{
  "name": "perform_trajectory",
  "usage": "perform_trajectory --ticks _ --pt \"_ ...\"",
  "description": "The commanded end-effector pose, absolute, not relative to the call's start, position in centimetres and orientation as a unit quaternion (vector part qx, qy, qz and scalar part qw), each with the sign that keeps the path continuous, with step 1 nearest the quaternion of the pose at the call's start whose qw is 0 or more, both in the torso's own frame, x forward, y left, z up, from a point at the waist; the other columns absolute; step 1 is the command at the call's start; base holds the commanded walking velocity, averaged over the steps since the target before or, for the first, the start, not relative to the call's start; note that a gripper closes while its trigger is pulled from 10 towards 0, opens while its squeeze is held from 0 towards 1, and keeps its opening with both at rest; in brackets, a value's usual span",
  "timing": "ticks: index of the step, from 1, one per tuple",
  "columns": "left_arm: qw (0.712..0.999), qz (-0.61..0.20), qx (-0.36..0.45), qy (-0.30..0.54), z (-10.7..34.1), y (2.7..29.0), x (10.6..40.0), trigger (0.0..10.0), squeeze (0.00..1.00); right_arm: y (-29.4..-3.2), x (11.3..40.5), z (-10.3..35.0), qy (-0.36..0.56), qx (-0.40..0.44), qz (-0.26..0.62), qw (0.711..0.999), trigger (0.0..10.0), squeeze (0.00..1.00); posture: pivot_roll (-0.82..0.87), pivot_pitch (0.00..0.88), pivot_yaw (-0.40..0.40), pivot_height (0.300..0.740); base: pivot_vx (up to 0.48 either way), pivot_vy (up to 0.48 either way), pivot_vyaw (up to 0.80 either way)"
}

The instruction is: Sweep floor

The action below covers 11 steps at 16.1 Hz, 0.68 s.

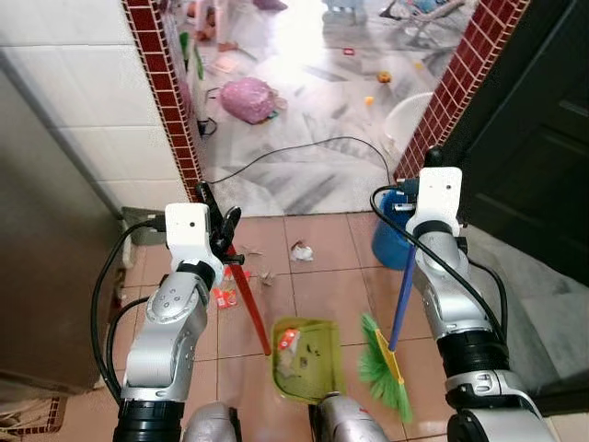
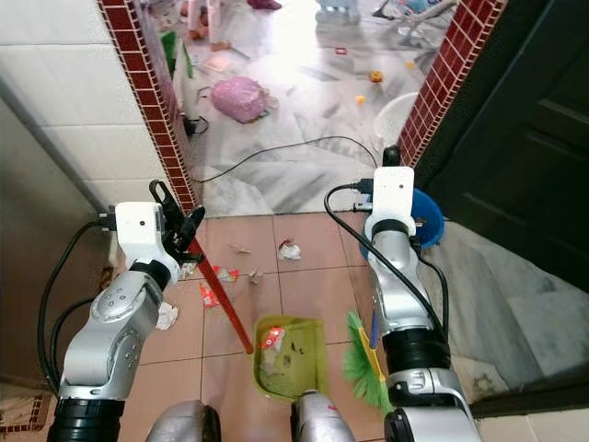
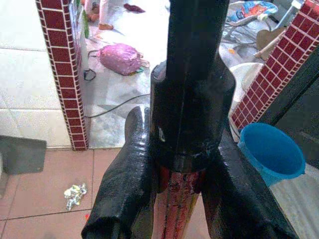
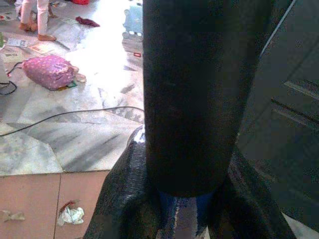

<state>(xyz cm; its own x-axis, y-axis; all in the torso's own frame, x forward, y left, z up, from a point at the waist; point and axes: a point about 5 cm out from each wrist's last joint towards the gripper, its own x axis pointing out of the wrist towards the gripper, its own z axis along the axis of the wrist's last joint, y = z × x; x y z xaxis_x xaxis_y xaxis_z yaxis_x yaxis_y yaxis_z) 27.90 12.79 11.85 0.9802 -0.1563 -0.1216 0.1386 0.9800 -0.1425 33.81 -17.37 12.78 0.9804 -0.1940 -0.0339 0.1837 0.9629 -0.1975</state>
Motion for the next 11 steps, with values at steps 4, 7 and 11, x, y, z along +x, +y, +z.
perform_trajectory --ticks 4,7,11 --pt "0.992 -0.088 -0.073 0.048 12.4 12.4 28.0 10.0 0.00 -17.6 32.8 11.9 0.033 -0.099 -0.087 0.991 10.0 0.00 -0.01 0.069 -0.029 0.740 0.000 -0.290 0.00" --pt "0.993 -0.085 -0.073 0.048 12.1 12.5 28.2 10.0 0.00 -17.5 32.2 10.8 0.042 -0.104 -0.080 0.990 10.0 0.00 -0.02 0.019 -0.026 0.740 0.000 -0.291 0.00" --pt "0.993 -0.082 -0.068 0.045 11.9 12.5 28.7 10.0 0.00 -17.7 31.6 9.4 0.063 -0.128 -0.071 0.987 10.0 0.00 -0.03 0.000 -0.044 0.740 0.000 -0.292 0.00"
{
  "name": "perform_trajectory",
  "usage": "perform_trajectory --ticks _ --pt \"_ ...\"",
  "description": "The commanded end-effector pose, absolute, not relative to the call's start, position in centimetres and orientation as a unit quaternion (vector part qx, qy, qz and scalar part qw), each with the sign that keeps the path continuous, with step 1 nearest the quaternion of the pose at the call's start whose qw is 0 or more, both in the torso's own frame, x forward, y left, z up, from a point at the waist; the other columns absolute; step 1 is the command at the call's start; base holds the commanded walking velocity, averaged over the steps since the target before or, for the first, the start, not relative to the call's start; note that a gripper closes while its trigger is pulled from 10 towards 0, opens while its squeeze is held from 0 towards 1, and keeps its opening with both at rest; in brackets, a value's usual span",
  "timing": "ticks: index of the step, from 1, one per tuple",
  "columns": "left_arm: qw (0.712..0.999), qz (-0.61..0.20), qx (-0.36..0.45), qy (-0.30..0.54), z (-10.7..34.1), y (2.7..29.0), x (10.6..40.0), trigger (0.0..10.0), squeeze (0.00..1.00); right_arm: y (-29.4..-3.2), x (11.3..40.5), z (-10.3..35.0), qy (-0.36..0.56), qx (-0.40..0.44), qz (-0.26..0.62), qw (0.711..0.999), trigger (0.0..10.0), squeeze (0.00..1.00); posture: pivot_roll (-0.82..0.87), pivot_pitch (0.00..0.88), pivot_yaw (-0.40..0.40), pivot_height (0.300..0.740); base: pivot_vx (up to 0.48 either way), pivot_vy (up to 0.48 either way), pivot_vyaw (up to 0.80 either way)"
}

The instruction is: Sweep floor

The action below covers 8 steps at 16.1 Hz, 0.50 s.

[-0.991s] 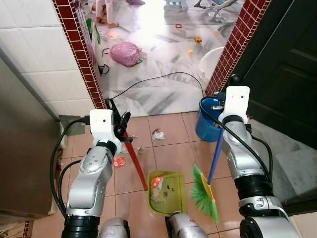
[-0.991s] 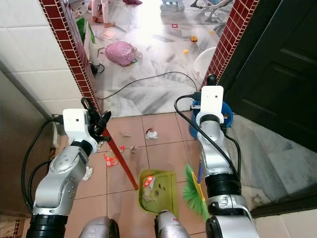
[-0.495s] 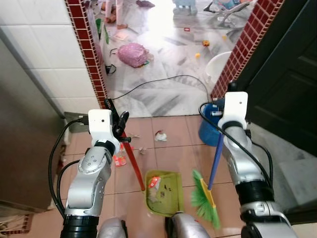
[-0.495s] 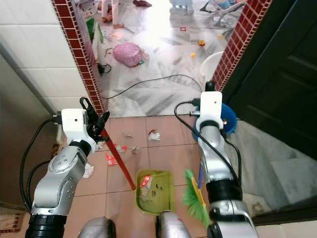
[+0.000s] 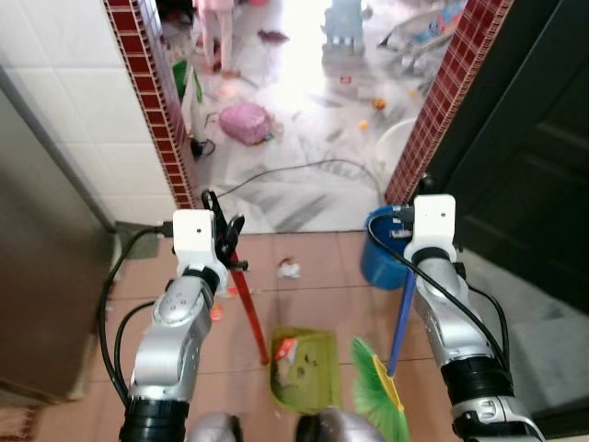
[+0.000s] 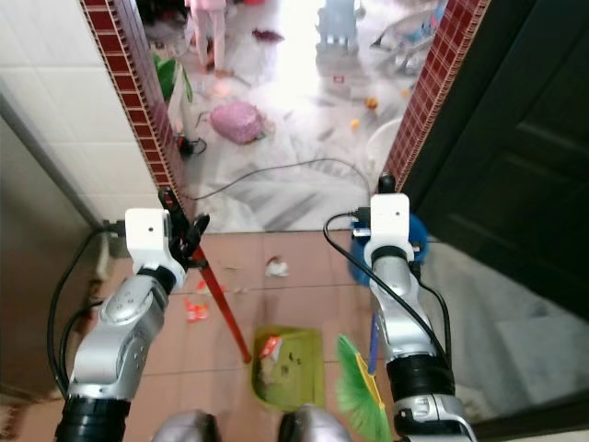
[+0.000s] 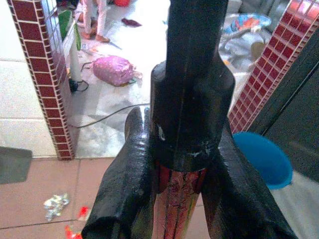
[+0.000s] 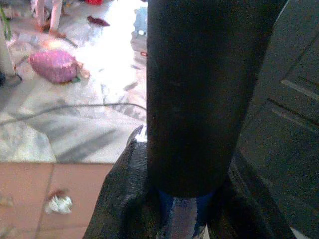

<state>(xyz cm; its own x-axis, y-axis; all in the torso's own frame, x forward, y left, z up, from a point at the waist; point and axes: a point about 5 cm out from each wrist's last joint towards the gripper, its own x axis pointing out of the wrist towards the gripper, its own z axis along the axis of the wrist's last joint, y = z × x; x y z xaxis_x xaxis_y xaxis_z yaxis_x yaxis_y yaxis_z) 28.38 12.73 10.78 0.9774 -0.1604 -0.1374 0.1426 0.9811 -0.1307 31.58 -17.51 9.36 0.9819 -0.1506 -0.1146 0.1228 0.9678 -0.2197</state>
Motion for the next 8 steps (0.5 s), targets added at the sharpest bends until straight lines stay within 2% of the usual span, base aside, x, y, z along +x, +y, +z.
perform_trajectory --ticks 1,3,8 --pt "0.993 -0.082 -0.066 0.043 12.0 12.6 28.8 10.0 0.00 -17.9 31.4 9.1 0.070 -0.138 -0.069 0.986 10.0 0.00 -0.03 0.000 -0.044 0.740 0.000 -0.289 0.00" --pt "0.994 -0.080 -0.060 0.041 12.0 13.0 28.8 10.0 0.00 -18.5 30.6 8.4 0.081 -0.148 -0.071 0.983 10.0 0.00 -0.04 0.000 -0.025 0.740 0.000 -0.289 0.00" --pt "0.995 -0.049 -0.071 0.043 11.7 14.1 28.5 10.0 0.00 -19.3 29.8 7.9 0.087 -0.147 -0.080 0.982 10.0 0.00 -0.05 0.000 -0.003 0.740 0.000 0.000 0.00"
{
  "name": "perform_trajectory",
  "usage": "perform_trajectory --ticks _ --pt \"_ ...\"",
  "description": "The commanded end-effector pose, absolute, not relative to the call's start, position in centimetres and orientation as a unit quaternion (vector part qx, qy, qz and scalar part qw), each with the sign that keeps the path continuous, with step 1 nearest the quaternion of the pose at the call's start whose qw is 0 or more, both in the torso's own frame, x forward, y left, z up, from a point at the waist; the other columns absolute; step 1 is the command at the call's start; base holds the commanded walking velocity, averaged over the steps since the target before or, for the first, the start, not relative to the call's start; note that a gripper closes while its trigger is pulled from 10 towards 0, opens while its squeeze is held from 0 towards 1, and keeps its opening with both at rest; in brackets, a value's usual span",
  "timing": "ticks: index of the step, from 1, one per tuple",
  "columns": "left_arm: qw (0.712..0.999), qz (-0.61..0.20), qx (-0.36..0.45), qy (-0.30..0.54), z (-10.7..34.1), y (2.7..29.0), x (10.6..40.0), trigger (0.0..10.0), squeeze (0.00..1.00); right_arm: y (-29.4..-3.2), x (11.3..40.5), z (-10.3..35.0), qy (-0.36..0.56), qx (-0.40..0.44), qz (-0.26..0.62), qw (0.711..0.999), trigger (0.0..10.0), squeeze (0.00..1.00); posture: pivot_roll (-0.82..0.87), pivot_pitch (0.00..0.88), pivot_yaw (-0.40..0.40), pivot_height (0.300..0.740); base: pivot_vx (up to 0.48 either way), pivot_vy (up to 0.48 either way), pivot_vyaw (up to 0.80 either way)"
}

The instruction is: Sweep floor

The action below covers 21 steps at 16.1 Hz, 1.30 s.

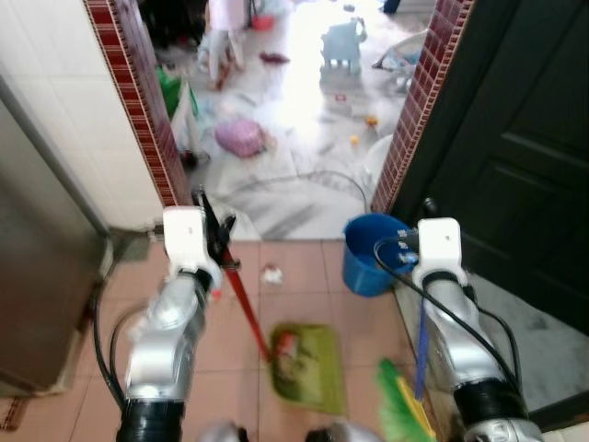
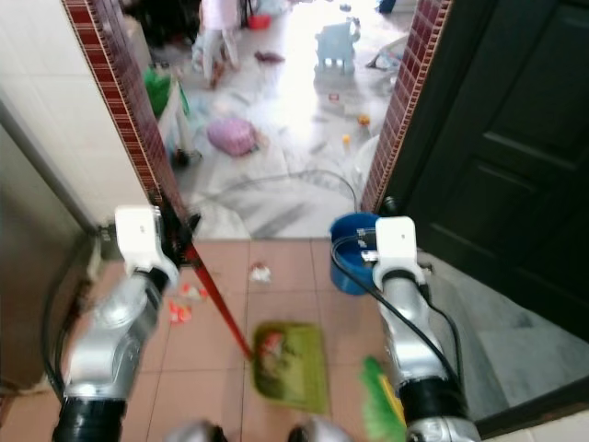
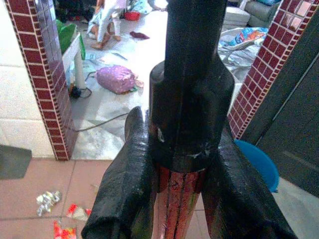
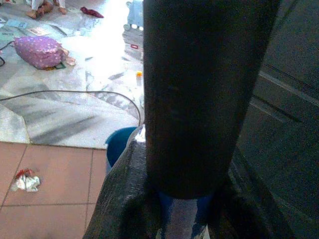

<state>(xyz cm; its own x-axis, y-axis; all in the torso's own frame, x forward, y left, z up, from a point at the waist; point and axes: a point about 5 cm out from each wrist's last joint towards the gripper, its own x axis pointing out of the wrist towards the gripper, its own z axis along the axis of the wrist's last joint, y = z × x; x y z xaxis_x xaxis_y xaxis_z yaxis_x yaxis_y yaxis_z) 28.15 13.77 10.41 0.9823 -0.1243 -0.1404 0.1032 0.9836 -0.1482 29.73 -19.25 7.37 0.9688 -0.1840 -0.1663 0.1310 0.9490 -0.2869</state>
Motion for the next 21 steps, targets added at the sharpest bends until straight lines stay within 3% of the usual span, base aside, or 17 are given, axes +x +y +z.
perform_trajectory --ticks 1,17,18,19,21 --pt "0.995 -0.049 -0.071 0.043 11.7 14.1 28.5 10.0 0.00 -19.3 29.8 7.9 0.087 -0.147 -0.080 0.982 10.0 0.00 -0.05 0.000 -0.003 0.740 0.000 0.000 0.00" --pt "0.995 -0.045 -0.075 0.044 11.7 14.2 28.5 10.0 0.00 -19.5 29.7 7.8 0.088 -0.147 -0.082 0.982 10.0 0.00 -0.05 0.000 -0.005 0.740 0.000 0.000 0.00" --pt "0.992 0.032 -0.087 -0.084 18.7 17.0 30.7 10.0 0.00 -19.5 30.2 7.8 0.087 -0.149 -0.077 0.982 10.0 0.00 -0.04 0.000 -0.025 0.740 0.000 0.000 -0.80" --pt "0.986 0.065 -0.092 -0.123 21.1 18.2 31.0 10.0 0.00 -19.4 30.6 8.0 0.082 -0.147 -0.074 0.983 10.0 0.00 -0.04 0.000 -0.023 0.740 0.000 0.000 0.00" --pt "0.994 0.058 -0.064 -0.066 17.6 18.4 30.5 10.0 0.00 -18.7 31.0 8.8 0.057 -0.125 -0.063 0.989 10.0 0.00 -0.03 0.000 -0.019 0.740 0.000 0.000 0.00"
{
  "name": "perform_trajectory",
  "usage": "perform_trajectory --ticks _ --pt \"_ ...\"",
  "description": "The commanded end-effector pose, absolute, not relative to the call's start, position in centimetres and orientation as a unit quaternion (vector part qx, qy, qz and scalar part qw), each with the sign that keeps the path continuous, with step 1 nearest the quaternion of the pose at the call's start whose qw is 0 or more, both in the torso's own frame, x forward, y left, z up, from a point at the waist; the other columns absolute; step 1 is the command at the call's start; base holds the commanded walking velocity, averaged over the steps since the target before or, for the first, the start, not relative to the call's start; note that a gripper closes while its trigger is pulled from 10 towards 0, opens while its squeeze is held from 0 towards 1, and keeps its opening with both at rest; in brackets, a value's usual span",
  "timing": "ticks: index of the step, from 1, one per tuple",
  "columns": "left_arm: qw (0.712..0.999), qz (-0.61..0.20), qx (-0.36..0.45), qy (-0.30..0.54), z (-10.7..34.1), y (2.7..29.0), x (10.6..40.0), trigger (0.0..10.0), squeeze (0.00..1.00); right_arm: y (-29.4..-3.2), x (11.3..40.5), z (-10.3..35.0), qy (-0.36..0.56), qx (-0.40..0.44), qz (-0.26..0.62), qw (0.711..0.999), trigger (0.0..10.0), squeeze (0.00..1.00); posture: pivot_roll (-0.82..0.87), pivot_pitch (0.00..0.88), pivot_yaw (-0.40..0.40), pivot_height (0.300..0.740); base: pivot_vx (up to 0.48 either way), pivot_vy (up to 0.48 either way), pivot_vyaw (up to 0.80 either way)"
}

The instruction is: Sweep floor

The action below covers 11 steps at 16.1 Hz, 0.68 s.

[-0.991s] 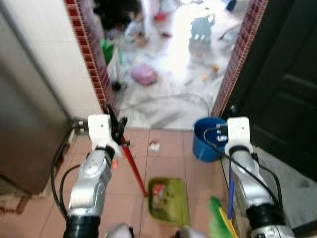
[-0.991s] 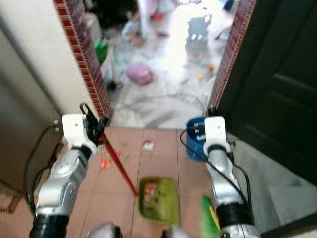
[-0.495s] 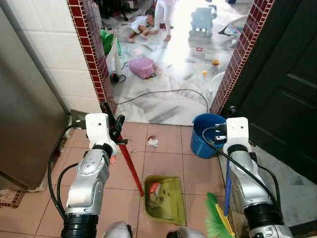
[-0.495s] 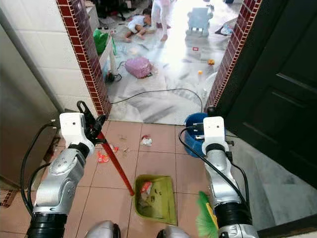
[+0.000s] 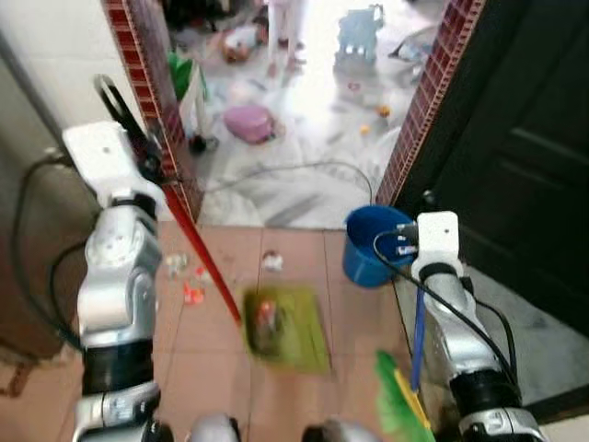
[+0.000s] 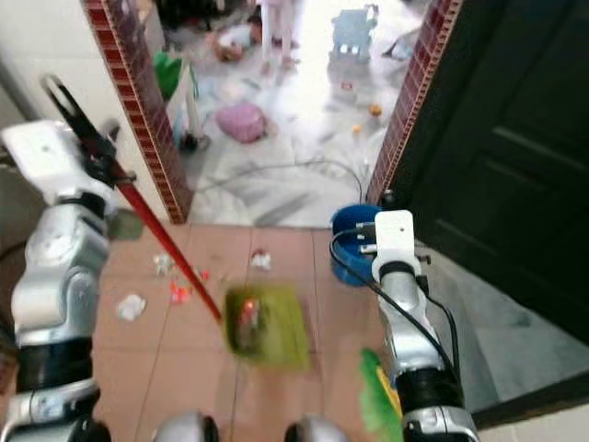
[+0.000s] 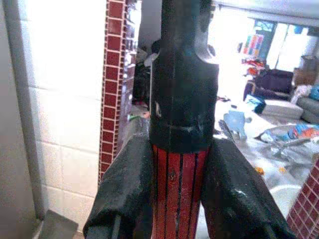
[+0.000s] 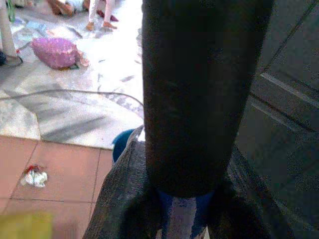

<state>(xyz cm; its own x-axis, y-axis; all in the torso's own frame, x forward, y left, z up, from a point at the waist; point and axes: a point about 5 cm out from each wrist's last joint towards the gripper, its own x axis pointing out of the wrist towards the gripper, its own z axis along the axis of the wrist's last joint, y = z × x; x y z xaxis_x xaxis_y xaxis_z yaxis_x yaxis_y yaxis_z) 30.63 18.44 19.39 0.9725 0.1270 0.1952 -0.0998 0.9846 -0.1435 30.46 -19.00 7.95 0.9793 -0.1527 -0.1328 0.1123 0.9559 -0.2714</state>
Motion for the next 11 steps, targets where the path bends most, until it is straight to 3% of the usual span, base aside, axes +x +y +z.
perform_trajectory --ticks 1,7,11 --pt "0.995 0.058 -0.061 -0.056 16.8 18.5 30.3 10.0 0.00 -18.4 31.1 9.1 0.050 -0.116 -0.059 0.990 10.0 0.00 -0.03 0.000 -0.019 0.740 0.000 0.000 0.00" --pt "0.997 0.058 -0.043 -0.023 14.0 18.3 29.6 10.0 0.00 -18.0 31.4 9.2 0.044 -0.103 -0.046 0.993 10.0 0.00 -0.03 0.000 -0.022 0.740 0.000 0.000 0.00" --pt "0.992 0.092 -0.050 -0.073 16.4 19.2 30.0 10.0 0.00 -18.2 31.4 9.1 0.046 -0.107 -0.043 0.992 10.0 0.00 -0.04 0.000 -0.028 0.740 0.000 0.000 -0.63"
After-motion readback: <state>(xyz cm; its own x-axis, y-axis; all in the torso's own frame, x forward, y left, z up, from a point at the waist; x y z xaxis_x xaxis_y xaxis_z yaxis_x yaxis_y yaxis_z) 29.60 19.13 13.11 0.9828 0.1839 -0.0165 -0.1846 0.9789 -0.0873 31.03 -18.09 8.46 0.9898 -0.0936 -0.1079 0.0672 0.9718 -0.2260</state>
